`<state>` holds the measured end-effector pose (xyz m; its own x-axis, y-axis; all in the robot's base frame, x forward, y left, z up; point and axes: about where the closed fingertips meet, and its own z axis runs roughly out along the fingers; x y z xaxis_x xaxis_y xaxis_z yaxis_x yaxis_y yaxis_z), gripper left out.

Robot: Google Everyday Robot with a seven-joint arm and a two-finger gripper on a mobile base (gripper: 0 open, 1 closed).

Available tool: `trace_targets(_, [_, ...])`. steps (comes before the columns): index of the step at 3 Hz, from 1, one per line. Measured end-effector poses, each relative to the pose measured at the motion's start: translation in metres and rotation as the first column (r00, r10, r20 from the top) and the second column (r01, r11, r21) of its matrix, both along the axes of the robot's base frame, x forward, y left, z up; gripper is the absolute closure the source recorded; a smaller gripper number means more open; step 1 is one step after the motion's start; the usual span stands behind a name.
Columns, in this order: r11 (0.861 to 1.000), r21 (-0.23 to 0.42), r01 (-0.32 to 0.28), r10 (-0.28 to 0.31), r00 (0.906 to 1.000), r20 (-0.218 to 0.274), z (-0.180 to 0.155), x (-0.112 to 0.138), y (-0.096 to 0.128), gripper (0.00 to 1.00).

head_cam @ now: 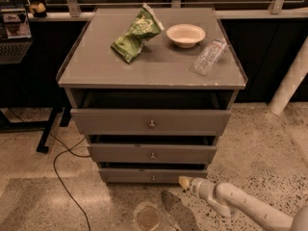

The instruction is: Open bottom drawer

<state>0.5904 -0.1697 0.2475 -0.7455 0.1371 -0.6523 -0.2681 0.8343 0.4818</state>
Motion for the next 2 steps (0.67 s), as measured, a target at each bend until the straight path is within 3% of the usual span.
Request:
trace_targets(1, [1.000, 0.011, 0.019, -0.019, 0.9998, 0.004, -0.005, 0.001, 0.000, 1.00])
trace_targets(2, [0.999, 0.023, 0.044, -0.045, 0.9968, 0.065, -0.008, 0.022, 0.001, 1.00])
